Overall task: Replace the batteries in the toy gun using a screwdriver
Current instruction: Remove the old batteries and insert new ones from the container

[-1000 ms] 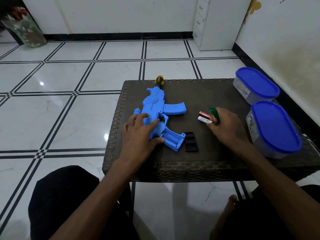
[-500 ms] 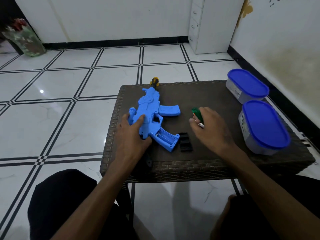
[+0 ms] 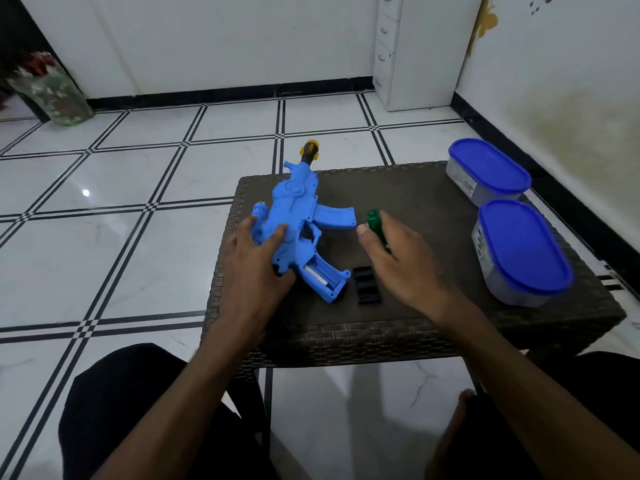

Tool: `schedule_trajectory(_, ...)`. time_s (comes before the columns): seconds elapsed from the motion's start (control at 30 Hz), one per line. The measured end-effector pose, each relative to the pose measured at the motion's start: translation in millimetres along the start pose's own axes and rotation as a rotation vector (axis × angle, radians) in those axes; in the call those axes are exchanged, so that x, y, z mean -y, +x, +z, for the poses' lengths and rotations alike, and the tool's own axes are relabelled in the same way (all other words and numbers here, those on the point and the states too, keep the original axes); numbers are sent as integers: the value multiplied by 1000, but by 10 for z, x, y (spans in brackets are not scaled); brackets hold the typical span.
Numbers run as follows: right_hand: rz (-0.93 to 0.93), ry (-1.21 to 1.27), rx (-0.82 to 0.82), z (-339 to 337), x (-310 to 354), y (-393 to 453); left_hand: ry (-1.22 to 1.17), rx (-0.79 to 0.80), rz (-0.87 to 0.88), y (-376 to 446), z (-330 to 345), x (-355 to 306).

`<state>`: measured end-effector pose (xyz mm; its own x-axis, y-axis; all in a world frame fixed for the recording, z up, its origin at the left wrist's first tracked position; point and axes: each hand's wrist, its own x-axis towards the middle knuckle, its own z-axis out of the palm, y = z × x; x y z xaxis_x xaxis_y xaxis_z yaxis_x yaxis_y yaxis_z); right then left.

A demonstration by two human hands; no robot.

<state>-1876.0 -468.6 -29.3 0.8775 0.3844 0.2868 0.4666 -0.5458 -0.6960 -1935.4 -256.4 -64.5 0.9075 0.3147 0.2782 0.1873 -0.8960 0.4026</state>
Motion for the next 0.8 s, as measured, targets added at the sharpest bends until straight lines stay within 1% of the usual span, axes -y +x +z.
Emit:
schedule_trajectory(0.13, 8, 127, -86, 5, 26, 35, -78, 68, -56, -24, 76, 93)
schedule_trajectory(0.27, 102, 469, -81, 60, 25, 102, -123, 126, -70, -37, 173, 208)
schedule_trajectory(0.37, 132, 649, -94, 132, -5, 106, -101, 126, -51, -72, 194, 230)
schedule_trajectory(0.43, 149, 689, -103, 183, -15, 97, -70, 58, 3, -114, 175, 202)
schedule_trajectory(0.53, 172, 705, -103, 247, -17, 100, -29, -53, 179, -178, 148, 129)
schedule_trajectory(0.63, 170, 714, -99, 280, -8, 113, 20, -45, 300, -219, 161, 75)
schedule_trajectory(0.8, 177, 747, -54, 327, 31, 136, 87, -19, 328, -251, 180, 54)
